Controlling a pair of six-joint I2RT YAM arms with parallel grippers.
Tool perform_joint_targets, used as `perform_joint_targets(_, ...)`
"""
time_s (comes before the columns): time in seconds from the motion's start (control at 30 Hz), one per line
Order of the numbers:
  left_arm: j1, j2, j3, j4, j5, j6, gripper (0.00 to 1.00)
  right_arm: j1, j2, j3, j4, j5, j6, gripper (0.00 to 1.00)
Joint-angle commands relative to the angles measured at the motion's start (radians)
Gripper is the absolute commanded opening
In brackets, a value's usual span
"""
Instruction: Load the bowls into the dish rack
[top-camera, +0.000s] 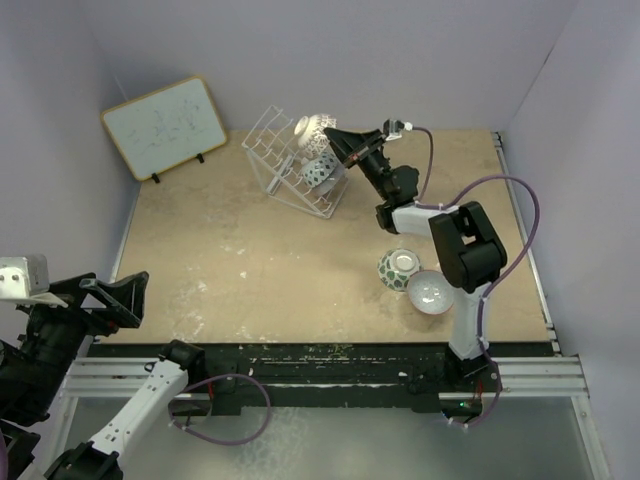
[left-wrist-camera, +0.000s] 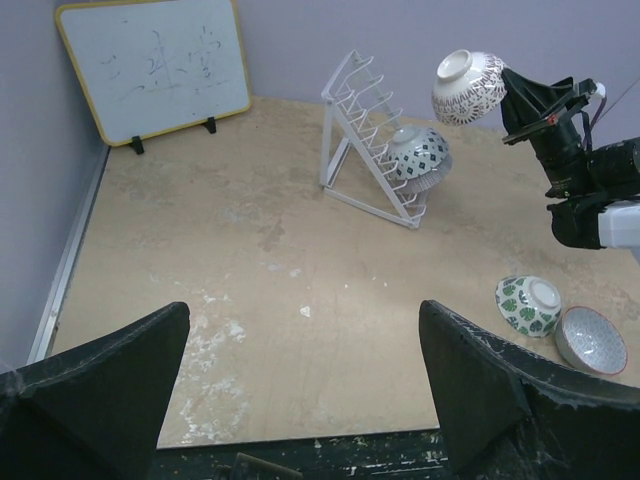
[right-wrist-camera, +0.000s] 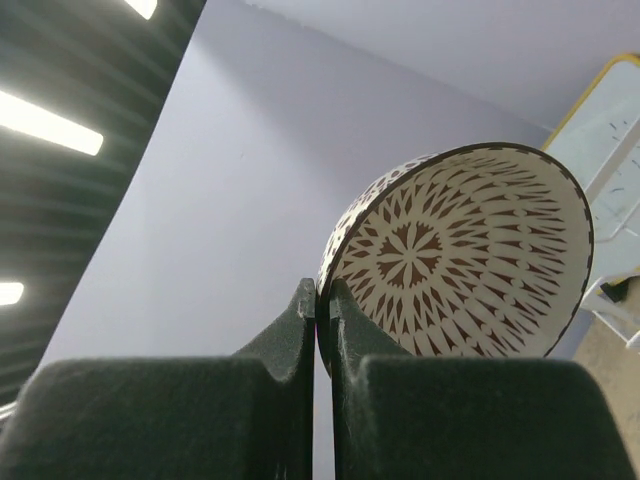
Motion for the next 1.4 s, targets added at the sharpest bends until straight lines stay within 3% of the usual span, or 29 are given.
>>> perform_joint_targets(0.0,-0.009,0.033,0.017,0.009,-0.006,0.010,0.99,0.004,0.018,0.012,0.423,0.101,0.071,0.02)
perform_joint_targets(0.9,-0.017,0.021,0.019,-0.016,-0.027,0.010,0.99,0.013,0.230,0.151,0.423,0.116,0.214,0.03)
perform_joint_targets(1.37,-0.018,0.022,0.019,-0.016,-0.024,0.002,0.99,0.013,0.268,0.126,0.423,0.114,0.235,0.04)
